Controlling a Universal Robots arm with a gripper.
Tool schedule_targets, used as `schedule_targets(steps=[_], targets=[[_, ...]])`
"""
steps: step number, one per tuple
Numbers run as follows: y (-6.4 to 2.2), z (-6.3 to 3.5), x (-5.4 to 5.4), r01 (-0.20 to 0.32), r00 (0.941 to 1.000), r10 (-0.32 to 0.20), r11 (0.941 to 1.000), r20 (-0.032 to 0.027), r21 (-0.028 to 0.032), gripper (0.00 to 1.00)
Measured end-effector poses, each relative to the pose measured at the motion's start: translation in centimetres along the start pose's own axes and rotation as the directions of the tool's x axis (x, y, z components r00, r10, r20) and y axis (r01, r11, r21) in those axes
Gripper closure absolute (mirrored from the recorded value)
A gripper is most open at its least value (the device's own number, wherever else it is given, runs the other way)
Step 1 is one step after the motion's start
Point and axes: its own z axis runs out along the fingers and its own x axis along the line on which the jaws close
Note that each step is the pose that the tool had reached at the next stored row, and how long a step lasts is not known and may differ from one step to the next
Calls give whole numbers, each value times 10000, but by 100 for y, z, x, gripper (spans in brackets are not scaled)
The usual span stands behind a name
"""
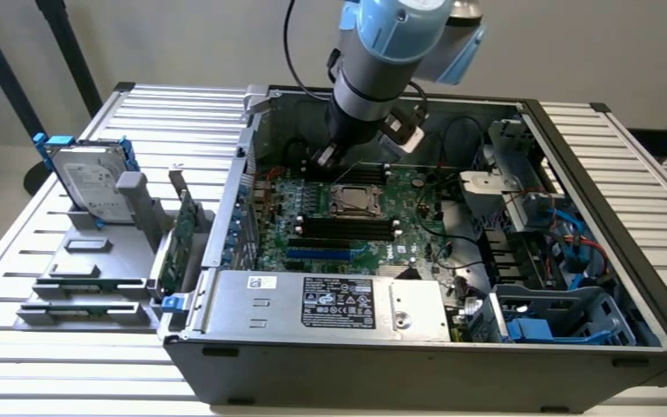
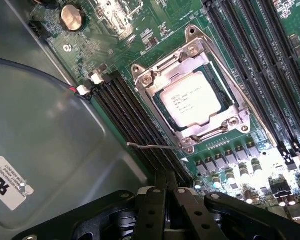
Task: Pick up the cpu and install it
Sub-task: 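Install the first cpu locking lever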
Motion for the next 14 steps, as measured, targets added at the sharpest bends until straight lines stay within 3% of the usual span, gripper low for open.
schedule_targets(steps=[3,8,14], targets=[[1,11,-5,29,10000,-29,9999,59,-104,89],[-2,53,-28,142,9999,-144,9994,-67,-328,89],[-6,123,-66,270,9994,-280,9981,-192,-547,89]])
